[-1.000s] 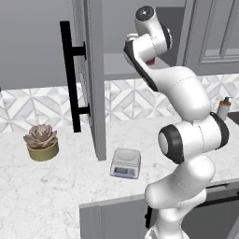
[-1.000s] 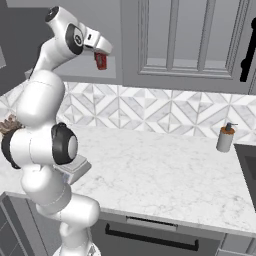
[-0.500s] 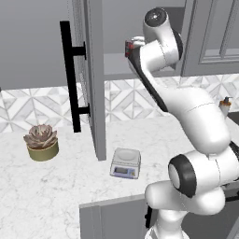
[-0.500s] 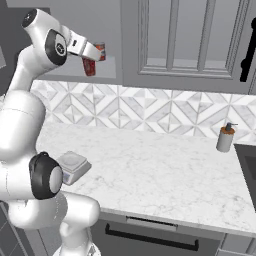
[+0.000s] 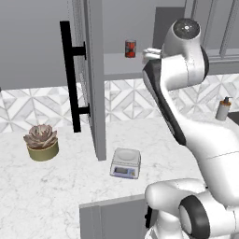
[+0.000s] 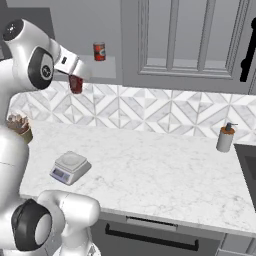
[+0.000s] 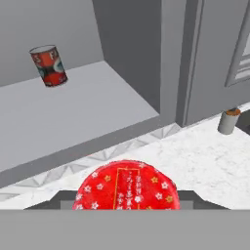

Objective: Pick the yogurt and place it on the digital scale for weighing, and close the cabinet.

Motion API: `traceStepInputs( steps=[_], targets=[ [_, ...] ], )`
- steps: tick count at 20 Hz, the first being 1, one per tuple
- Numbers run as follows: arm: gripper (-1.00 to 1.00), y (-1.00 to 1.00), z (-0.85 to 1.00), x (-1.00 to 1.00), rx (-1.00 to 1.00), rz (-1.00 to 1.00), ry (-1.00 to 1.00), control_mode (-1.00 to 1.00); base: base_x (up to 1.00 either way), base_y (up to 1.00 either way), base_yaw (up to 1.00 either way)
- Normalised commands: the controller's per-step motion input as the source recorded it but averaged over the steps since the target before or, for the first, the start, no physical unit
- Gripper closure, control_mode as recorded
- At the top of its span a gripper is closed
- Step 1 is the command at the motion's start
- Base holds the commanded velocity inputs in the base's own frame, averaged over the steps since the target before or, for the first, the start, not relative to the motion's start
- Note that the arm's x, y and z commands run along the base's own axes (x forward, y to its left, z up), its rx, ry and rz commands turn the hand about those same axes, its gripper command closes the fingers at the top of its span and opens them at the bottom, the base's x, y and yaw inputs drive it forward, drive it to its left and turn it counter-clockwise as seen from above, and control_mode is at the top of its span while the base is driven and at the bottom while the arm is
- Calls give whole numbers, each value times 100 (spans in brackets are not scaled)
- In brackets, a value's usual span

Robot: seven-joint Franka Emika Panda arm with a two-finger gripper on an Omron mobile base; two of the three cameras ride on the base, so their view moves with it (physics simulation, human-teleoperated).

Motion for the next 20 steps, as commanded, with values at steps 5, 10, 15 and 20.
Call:
traceStepInputs(
  steps=[5, 10, 15, 20],
  targets=[
    [100, 0, -80, -89, 3, 23, 0, -100, 0, 0, 0],
    [100, 6, -67, -15, 2, 33, -3, -100, 0, 0, 0],
    [100, 7, -74, 25, 1, 39, 1, -100, 0, 0, 0],
    [100, 5, -71, 26, 0, 41, 0, -100, 0, 0, 0]
  ],
)
